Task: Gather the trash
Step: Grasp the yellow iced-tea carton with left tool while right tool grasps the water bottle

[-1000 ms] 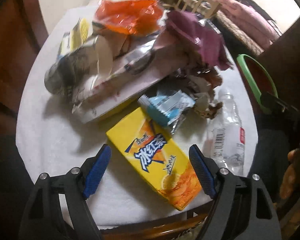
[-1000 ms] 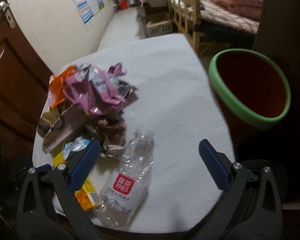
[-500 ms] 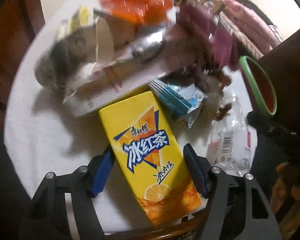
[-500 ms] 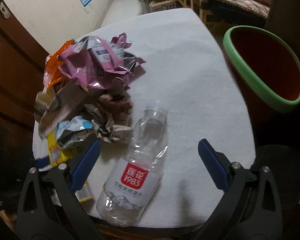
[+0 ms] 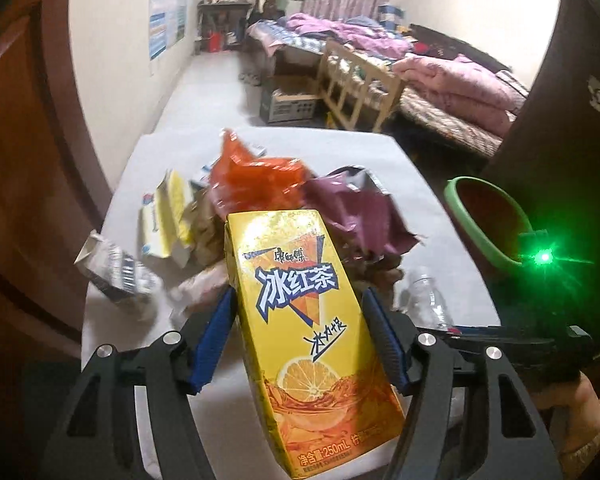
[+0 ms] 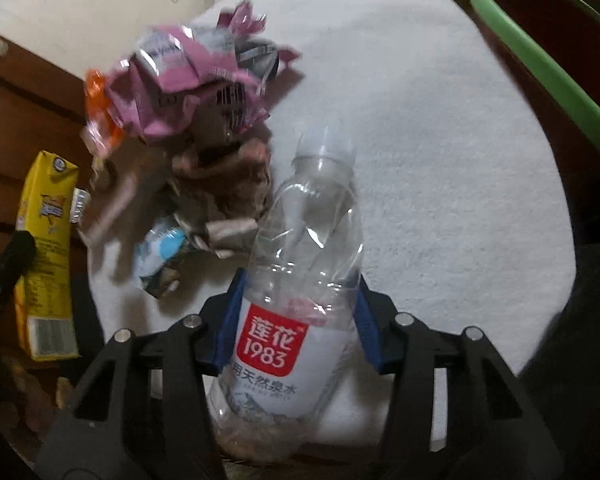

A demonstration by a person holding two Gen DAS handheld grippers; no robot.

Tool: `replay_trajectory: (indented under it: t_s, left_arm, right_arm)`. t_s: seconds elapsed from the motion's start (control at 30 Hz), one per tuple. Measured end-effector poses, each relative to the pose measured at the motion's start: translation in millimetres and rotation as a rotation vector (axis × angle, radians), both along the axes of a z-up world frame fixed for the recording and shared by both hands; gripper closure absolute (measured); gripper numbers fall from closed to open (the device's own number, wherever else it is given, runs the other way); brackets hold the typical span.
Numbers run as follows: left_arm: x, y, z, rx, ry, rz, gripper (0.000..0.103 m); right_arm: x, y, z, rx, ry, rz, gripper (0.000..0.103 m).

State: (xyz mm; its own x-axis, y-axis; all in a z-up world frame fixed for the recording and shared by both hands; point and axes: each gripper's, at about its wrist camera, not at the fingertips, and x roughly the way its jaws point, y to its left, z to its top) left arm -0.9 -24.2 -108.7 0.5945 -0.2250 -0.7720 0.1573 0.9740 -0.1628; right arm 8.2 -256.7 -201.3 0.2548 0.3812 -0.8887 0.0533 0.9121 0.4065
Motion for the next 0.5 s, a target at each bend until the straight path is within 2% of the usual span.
replay_trajectory:
  t_s: [0.2,0.37,0.5]
  left_arm:
    - [-9,-1,8,0.015,-0.055,-0.017,0.041]
    - [-8,2,5,0.005,-0.069,-0.011,0.041]
    - [-3,-11,10,0.013,-0.093,-0.057,0.041]
  right_arm:
    - [1,-20,24,0.043,-0.092,-0.054,0.055]
    - [-1,-35,37,0.056,-0.158,-0.107,0.055]
    - [-1,-59,59,0.036,-0.24,-0.165,0.055]
